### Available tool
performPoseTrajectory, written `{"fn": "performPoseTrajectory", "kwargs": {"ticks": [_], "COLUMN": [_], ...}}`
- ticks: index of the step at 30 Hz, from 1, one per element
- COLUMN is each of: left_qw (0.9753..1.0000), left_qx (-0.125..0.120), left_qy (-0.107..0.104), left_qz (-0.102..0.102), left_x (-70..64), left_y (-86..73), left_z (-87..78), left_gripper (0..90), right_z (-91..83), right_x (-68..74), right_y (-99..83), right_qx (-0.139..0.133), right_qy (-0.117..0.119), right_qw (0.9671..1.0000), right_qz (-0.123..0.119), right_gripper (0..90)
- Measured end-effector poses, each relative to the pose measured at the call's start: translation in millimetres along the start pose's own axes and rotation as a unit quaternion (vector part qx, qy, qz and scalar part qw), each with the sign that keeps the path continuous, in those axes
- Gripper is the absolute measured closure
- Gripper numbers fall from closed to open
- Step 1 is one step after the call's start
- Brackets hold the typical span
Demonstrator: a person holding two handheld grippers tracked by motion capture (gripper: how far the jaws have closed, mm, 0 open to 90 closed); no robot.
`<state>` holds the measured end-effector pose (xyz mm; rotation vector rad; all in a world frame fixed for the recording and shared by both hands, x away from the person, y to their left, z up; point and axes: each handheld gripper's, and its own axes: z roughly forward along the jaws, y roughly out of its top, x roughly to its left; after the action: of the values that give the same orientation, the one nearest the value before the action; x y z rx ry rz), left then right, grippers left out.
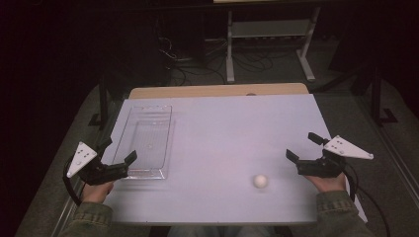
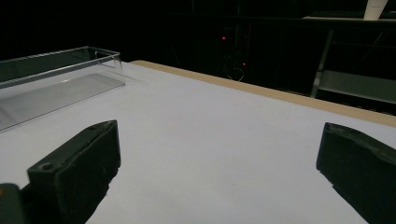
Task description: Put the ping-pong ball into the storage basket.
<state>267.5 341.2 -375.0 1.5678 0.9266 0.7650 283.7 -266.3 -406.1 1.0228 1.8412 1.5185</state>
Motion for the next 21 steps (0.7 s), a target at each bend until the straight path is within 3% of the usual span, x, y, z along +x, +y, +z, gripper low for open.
{"fn": "performPoseTrajectory", "kwargs": {"ticks": [3,18,21], "left_qw": [0.9998,0.9993,0.9988], "left_qx": [0.006,0.013,0.016], "left_qy": [-0.018,-0.034,-0.044], "left_qz": [-0.011,0.001,0.01], "left_x": [0.1,-4.2,-6.8], "left_y": [2.9,17.7,26.5], "left_z": [3.1,12.8,16.5], "left_gripper": [0.0,0.0,0.0], "right_z": [1.0,2.2,1.6], "right_x": [0.4,1.1,1.7], "right_y": [-0.6,-1.2,-0.6], "right_qx": [0.005,0.01,0.008], "right_qy": [0.001,-0.003,0.0], "right_qw": [1.0,0.9999,1.0], "right_qz": [-0.001,-0.002,-0.005], "right_gripper": [0.0,0.0,0.0]}}
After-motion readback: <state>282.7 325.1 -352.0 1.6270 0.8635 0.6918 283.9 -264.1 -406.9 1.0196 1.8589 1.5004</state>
